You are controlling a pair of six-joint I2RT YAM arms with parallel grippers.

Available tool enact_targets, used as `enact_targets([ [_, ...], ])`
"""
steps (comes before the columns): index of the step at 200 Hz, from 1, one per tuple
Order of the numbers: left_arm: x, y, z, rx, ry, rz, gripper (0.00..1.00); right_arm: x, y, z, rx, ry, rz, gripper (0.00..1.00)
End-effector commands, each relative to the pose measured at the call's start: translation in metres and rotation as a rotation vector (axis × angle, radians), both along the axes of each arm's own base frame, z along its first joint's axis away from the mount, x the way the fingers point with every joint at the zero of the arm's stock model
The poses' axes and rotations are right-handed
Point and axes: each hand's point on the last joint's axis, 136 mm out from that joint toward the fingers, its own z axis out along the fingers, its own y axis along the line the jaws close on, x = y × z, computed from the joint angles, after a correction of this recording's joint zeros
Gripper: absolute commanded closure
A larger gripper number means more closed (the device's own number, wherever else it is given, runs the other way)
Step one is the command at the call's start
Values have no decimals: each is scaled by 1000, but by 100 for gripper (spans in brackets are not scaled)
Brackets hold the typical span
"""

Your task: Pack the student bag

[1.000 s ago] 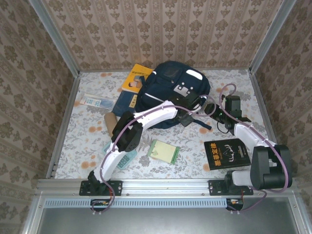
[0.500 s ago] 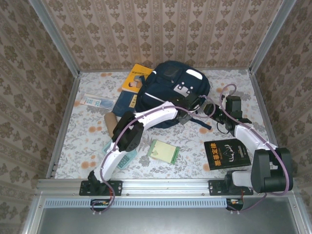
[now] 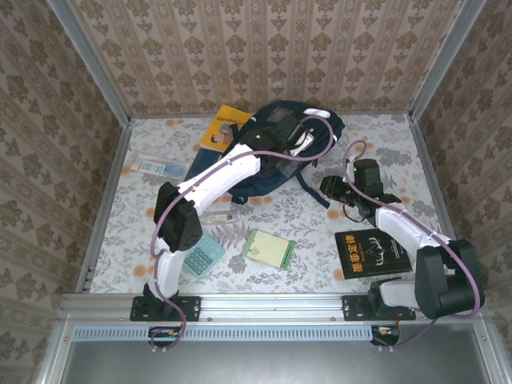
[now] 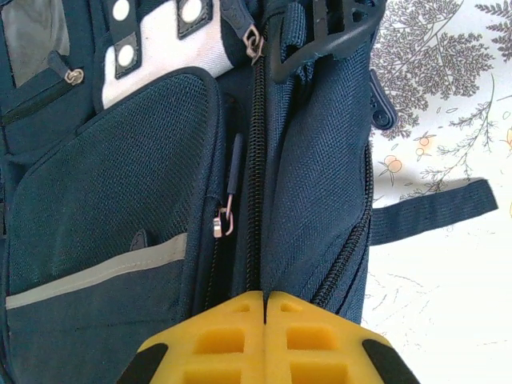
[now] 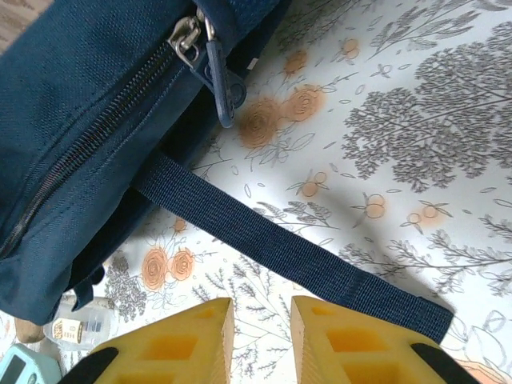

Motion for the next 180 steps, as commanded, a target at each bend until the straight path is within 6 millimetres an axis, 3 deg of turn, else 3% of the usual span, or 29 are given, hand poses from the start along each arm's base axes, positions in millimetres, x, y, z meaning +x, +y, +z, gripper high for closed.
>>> enact_targets([
  [1, -1, 2, 37, -81, -21, 16, 100, 19, 18, 15, -1, -64, 55, 74],
  [31, -2, 2, 37, -90, -10, 20, 100, 35, 31, 12, -13, -74, 76, 76],
  [87, -1, 4, 38, -110, 37, 34, 100, 56, 34, 17, -35, -95, 81, 74],
  [180, 2, 4, 43, -143, 57, 33, 100, 76, 14, 20, -71, -96, 43, 70],
])
